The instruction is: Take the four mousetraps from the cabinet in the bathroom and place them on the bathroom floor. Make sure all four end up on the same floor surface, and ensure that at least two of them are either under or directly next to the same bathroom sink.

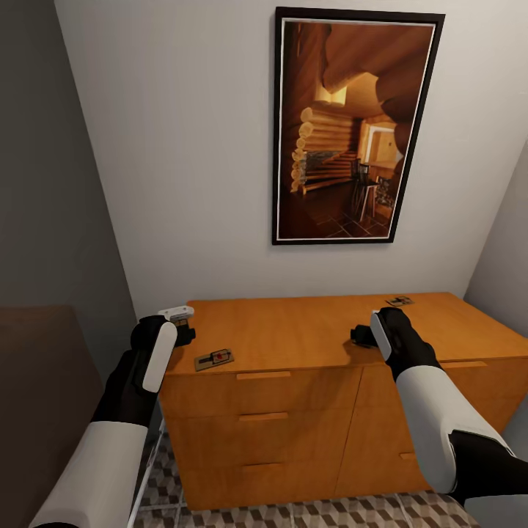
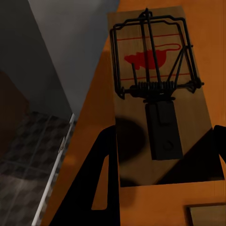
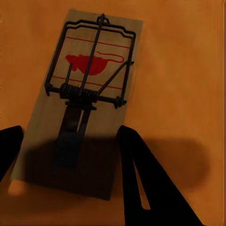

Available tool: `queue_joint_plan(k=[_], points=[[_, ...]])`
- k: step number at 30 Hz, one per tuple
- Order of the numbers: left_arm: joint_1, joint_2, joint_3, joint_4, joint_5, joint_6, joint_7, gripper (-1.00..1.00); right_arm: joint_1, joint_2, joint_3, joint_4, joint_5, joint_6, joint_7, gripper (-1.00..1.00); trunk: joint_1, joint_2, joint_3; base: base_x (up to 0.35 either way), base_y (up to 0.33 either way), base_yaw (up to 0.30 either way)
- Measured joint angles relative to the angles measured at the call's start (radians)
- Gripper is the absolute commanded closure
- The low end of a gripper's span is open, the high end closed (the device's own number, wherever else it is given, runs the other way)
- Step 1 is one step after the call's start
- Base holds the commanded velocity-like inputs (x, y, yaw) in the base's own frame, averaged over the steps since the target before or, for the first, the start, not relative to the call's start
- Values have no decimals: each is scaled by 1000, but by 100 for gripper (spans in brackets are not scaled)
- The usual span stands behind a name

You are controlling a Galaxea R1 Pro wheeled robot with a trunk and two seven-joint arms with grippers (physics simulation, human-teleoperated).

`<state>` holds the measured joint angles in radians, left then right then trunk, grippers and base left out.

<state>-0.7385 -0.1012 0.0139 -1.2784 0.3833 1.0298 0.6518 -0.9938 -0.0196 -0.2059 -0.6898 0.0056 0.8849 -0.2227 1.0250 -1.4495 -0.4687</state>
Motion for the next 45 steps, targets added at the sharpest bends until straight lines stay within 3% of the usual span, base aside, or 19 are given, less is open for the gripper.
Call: queue_joint_plan(k=[14,16,20,28,45], points=[[0,-1,0,0,-1,0,0,100,0,-5,-4,-16,-11,25,-2,100,0,0,0,0,0,0],[0,-1,0,0,-1,0,0,100,0,-8,-4,-31,-10,61,-2,100,0,0,0,0,0,0],[0,-1,0,0,-2,0,0,100,0,-13,-5,-152,-3,158,-3,100,0,0,0,0,0,0],[0,-1,0,0,-2,0,0,100,1,-16,-5,-289,-5,158,1,100,0,0,0,0,0,0],[0,-1,0,-1,-2,0,0,100,1,-16,-3,-303,-15,158,9,100,0,0,0,0,0,0]])
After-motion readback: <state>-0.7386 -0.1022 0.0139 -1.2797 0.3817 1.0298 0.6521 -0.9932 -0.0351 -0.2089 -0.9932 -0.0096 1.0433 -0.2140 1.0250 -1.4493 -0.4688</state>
